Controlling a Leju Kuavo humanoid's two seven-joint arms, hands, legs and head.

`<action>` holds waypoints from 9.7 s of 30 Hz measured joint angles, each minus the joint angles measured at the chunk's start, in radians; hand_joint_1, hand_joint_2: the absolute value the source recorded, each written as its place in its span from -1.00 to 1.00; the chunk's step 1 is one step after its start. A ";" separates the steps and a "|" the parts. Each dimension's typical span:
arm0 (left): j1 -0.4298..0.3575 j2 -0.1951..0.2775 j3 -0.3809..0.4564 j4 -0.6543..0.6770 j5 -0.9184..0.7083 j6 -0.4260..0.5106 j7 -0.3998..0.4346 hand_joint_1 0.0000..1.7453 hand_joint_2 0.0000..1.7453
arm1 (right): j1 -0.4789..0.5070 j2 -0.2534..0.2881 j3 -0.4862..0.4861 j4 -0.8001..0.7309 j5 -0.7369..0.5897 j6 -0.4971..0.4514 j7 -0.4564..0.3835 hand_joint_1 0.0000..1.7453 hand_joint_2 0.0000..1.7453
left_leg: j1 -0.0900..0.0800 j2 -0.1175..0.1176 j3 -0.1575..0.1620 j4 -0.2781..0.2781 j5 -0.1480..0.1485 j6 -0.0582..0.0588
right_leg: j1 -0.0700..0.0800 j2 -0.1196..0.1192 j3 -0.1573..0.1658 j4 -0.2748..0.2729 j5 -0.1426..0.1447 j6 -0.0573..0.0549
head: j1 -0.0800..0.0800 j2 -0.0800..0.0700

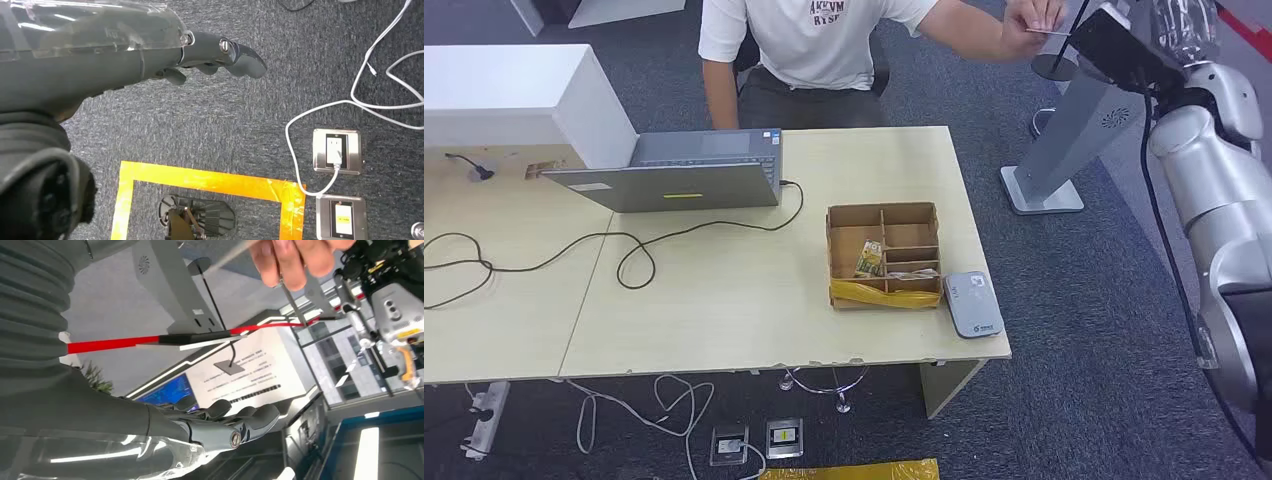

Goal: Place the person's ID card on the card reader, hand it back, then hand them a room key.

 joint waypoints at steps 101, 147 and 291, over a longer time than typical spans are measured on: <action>0.005 0.013 -0.001 0.000 0.068 0.004 0.064 -1.00 -1.00 | 0.774 -0.101 -0.059 -0.561 0.074 0.205 0.167 1.00 1.00 | 0.000 0.001 0.000 0.000 0.000 0.000 | 0.000 0.001 -0.001 -0.001 0.000 0.000 | 0.000 0.000; 0.004 0.008 -0.027 0.000 0.070 0.005 0.066 -1.00 -1.00 | 0.782 -0.017 -0.052 -0.493 0.076 0.241 0.177 1.00 1.00 | 0.000 0.001 0.000 0.000 0.000 0.000 | 0.000 0.001 -0.001 0.000 0.000 0.000 | 0.000 0.000; 0.002 0.023 -0.135 0.000 0.112 0.022 0.042 -1.00 -1.00 | 0.832 0.088 -0.141 -0.831 -0.046 0.404 0.226 -1.00 1.00 | 0.001 0.003 -0.003 0.000 0.003 -0.003 | 0.001 0.003 -0.007 0.002 0.002 -0.002 | 0.000 0.000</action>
